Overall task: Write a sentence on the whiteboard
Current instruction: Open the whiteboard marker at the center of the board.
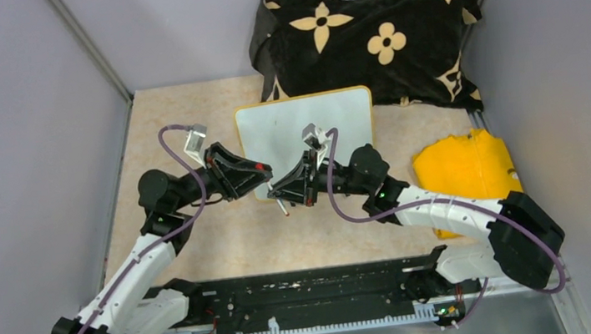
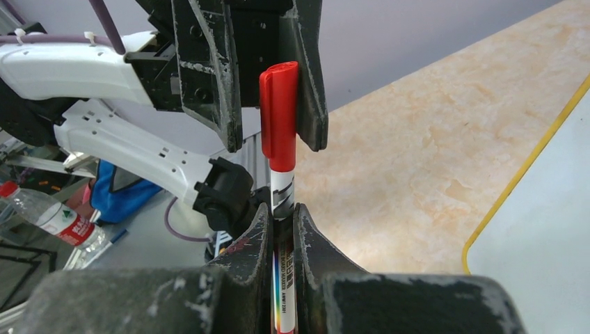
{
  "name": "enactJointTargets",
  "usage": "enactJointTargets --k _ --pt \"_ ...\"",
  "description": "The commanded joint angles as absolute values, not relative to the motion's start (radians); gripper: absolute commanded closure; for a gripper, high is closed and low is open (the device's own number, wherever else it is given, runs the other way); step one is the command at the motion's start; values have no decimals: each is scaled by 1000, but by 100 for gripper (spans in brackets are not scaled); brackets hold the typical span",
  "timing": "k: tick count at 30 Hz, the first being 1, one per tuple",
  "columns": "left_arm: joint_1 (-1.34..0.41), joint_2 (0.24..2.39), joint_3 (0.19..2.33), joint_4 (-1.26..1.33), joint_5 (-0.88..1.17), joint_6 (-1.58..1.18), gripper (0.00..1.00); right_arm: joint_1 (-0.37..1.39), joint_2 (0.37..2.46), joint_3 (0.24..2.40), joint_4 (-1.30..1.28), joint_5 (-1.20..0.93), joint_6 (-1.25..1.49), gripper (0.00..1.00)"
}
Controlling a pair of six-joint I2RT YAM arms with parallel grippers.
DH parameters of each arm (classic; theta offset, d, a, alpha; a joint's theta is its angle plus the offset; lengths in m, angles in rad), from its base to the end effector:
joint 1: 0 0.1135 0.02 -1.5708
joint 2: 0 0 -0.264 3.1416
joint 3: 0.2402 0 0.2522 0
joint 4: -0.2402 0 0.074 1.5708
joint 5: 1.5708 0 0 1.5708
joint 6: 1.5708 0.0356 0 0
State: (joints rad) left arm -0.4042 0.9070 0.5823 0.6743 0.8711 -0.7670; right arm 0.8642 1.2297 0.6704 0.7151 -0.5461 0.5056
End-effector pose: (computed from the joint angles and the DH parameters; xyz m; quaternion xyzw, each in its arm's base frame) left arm 0.1729 -0.1036 0.3334 0.2462 0.5737 -0.6122 0.4853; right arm 0.1640 0.2206 0.2994 -0.3133 0.5793 0.5987 0.4559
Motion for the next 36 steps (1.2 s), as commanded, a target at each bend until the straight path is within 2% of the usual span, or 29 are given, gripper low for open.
enactJointTargets --k 1,3,6,8,10,13,14,16,22,26,29,30,33,35,36 --pt "-408 925 628 716 930 -771 63 881 1201 736 727 -542 468 100" --pt "-408 932 633 716 941 -770 71 884 1201 741 718 -541 463 100" --pt "-407 930 632 716 938 -767 88 885 1195 744 706 -534 456 100" --pt "-408 930 630 716 936 -767 94 885 1189 744 700 -525 452 100" --pt "-408 931 630 716 937 -770 90 886 1182 745 695 -519 450 100" --pt "-408 934 630 715 935 -776 66 887 1178 747 691 -510 447 100" --pt "-408 934 631 716 935 -777 62 887 1174 748 688 -507 445 100" --pt "-408 933 631 716 935 -778 61 887 1172 751 680 -500 441 100" --pt "-408 933 629 715 932 -781 81 887 1154 750 659 -470 428 100" --pt "-408 927 628 719 934 -781 100 887 1150 745 664 -468 436 100" --pt "-408 922 626 723 935 -781 100 887 1156 745 676 -467 460 100" --pt "-408 919 626 724 934 -781 100 887 1162 749 681 -464 473 86" --pt "-408 912 624 723 926 -780 100 887 1184 757 716 -467 509 59" --pt "-408 907 623 717 921 -777 100 887 1196 761 741 -471 534 50" --pt "-408 903 621 715 917 -775 100 887 1202 765 751 -471 543 49"
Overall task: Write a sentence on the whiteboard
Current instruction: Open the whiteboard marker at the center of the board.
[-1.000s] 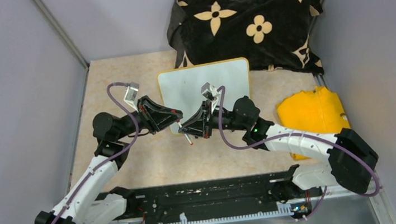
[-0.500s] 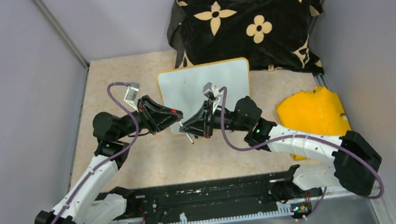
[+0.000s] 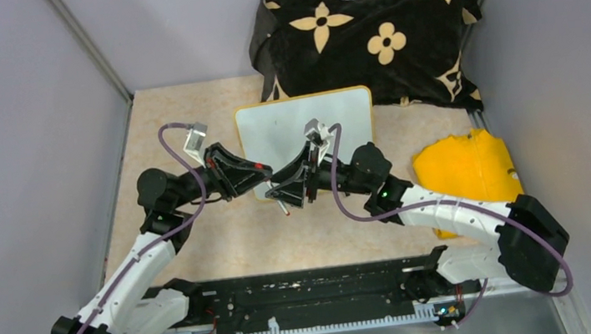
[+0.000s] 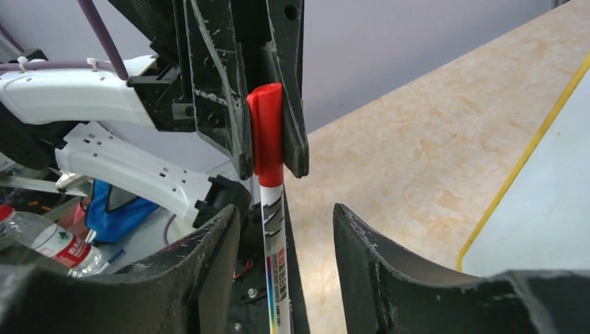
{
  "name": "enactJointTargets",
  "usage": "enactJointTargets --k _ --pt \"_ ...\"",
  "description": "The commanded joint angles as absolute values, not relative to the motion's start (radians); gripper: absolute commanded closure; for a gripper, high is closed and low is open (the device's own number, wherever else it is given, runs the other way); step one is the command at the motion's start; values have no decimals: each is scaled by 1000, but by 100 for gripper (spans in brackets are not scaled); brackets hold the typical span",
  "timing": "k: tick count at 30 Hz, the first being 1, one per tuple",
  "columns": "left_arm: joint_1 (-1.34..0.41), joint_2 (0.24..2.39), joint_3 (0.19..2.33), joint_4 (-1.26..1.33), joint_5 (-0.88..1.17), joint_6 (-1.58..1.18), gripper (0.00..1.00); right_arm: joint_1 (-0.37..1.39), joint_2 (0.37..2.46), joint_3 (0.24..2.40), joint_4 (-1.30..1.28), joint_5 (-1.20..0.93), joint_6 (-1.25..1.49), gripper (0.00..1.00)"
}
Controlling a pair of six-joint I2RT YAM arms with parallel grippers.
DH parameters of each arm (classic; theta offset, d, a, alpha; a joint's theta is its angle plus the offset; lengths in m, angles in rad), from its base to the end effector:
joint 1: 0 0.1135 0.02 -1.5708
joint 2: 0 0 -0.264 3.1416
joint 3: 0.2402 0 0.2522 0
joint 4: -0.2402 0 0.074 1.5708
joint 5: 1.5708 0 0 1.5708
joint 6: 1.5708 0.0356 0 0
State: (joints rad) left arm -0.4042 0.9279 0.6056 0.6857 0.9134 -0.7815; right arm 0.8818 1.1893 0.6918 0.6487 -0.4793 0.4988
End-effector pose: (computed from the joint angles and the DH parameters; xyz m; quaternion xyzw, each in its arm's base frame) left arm 0.1752 -0.1056 0.3381 0.2611 0.5686 -0.6205 0.4729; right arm 0.1590 0.2188 0.3102 -0.2972 0.5872 0.5885 0.4696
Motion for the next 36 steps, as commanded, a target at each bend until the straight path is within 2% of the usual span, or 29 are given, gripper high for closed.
enactJointTargets --k 1,5,8,10,17,18,21,23,36 --pt "-408 900 621 714 915 -773 100 887 1207 769 759 -473 550 48" --pt "-408 891 619 710 910 -767 100 887 1227 785 788 -486 575 50" --pt "-408 884 619 704 906 -762 100 887 1243 788 798 -497 590 61" --pt "-408 877 619 697 900 -756 100 887 1247 786 803 -504 598 64" --pt "-408 867 620 686 888 -747 100 889 1244 772 771 -542 603 62" --pt "-408 867 620 686 888 -748 100 890 1240 770 764 -539 598 65" --pt "-408 867 619 687 888 -747 100 891 1234 766 744 -538 587 89" --pt "-408 865 620 686 887 -746 100 891 1228 759 733 -538 578 100" --pt "-408 811 609 626 768 -718 100 896 1123 611 648 -467 532 100"
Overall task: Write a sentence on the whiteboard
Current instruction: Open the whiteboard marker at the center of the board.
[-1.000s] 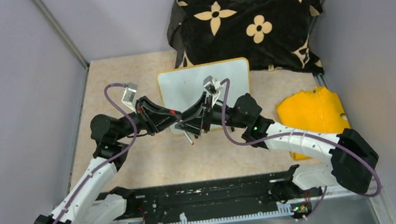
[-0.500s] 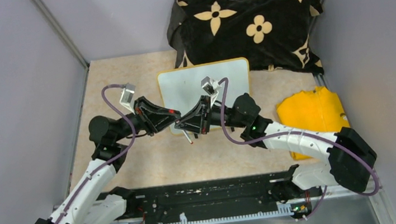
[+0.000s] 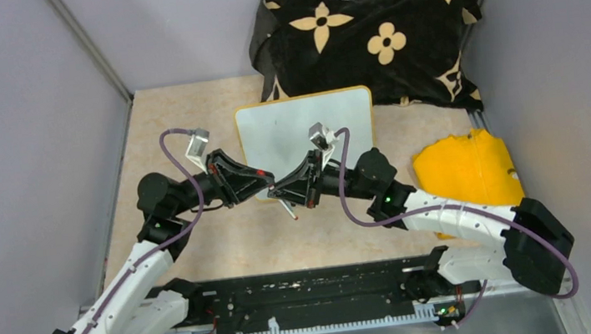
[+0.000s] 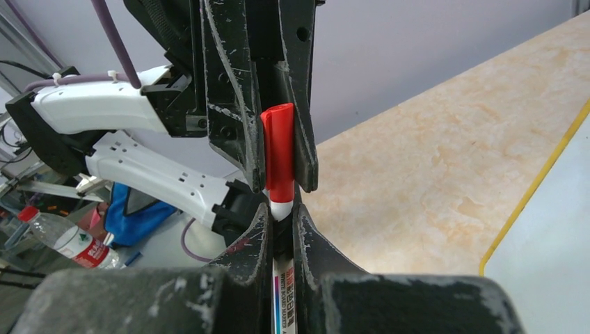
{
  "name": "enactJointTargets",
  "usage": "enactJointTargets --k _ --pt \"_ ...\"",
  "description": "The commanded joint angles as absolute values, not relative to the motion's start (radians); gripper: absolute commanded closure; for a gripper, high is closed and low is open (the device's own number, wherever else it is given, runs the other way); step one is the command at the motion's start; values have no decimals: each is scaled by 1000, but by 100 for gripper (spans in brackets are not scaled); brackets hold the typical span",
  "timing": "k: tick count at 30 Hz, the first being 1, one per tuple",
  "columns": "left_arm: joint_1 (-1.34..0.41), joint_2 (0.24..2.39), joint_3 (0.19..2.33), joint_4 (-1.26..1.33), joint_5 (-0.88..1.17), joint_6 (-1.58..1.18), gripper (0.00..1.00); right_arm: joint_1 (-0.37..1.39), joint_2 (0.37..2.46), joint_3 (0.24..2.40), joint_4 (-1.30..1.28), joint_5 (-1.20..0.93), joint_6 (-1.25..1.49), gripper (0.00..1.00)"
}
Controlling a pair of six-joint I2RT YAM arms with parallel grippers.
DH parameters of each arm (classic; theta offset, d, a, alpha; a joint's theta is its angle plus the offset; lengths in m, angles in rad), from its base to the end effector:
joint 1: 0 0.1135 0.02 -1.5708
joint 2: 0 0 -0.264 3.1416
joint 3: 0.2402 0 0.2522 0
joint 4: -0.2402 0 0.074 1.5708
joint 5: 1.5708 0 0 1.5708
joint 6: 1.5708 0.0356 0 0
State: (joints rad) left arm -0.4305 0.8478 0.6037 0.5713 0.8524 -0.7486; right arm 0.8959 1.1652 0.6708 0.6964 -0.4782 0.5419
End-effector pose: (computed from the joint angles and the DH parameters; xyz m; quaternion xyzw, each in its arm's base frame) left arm 0.1613 -0.1036 0.3418 0.2478 0.5769 -0.6117 0.4813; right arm 0.1518 0.2159 0.3138 -0.2888 0.5723 0.6084 0.4679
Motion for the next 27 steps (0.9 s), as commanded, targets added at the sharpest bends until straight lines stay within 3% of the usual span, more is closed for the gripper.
enactJointTargets --k 1,27 --pt "-408 809 609 626 764 -717 100 897 1117 603 649 -463 532 100" --pt "-408 790 596 586 679 -703 100 899 1041 544 622 -416 520 100"
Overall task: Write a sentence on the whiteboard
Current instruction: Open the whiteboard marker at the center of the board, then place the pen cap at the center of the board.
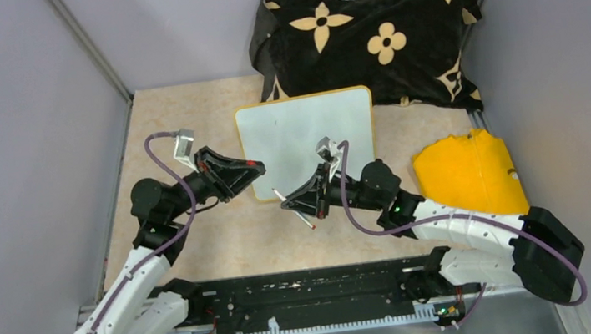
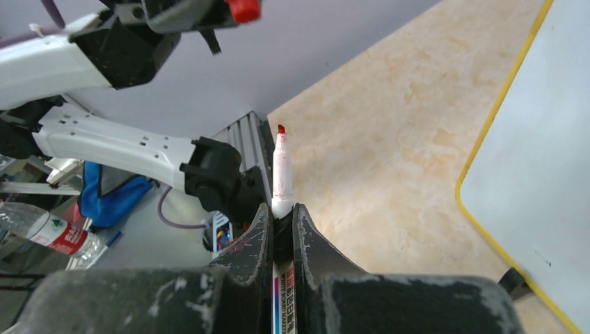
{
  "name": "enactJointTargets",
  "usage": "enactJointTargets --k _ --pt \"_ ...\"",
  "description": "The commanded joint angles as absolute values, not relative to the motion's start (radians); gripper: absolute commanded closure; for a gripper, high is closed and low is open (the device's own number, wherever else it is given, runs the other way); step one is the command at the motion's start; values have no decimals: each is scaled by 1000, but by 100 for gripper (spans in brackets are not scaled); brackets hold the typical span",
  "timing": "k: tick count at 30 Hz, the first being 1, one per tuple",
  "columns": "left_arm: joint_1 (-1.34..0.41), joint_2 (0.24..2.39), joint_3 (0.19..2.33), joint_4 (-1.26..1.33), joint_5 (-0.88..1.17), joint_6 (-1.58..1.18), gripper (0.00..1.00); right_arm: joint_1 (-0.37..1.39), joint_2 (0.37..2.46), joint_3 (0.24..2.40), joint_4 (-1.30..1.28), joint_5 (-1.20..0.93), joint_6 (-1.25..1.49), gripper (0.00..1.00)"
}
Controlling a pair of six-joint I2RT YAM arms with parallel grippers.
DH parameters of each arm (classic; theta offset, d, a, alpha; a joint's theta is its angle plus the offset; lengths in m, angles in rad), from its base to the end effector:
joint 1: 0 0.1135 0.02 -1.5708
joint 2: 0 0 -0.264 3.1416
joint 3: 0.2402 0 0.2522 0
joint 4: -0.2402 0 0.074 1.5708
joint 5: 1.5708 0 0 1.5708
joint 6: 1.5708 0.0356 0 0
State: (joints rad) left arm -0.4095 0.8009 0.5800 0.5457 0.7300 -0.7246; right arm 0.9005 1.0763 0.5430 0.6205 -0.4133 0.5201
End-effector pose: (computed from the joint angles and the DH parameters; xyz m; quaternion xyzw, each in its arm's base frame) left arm 0.1590 -0.0949 0.3400 0.2008 0.5838 -0.5832 0.5280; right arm 0.1393 0.1988 0.2823 -0.2735 0.6207 0.5756 0.4567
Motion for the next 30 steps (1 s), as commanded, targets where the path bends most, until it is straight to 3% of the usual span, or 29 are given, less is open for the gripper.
enactJointTargets --k 1,5,8,12,17,22,30 --pt "-408 792 597 587 681 -704 100 899 1036 540 623 -413 521 100" --pt "-408 794 600 551 654 -692 100 900 993 530 591 -361 507 100" --pt "-408 784 619 413 542 -648 100 909 911 537 469 -202 449 100" --pt "-408 759 675 74 224 -602 100 911 790 546 272 56 371 100" --pt "-406 745 721 -303 -153 -602 100 911 692 520 136 216 350 100" --pt "-402 784 700 -411 -205 -601 100 912 655 487 128 244 357 100" --pt "-354 1075 731 -469 -211 -564 97 911 659 484 131 234 351 100"
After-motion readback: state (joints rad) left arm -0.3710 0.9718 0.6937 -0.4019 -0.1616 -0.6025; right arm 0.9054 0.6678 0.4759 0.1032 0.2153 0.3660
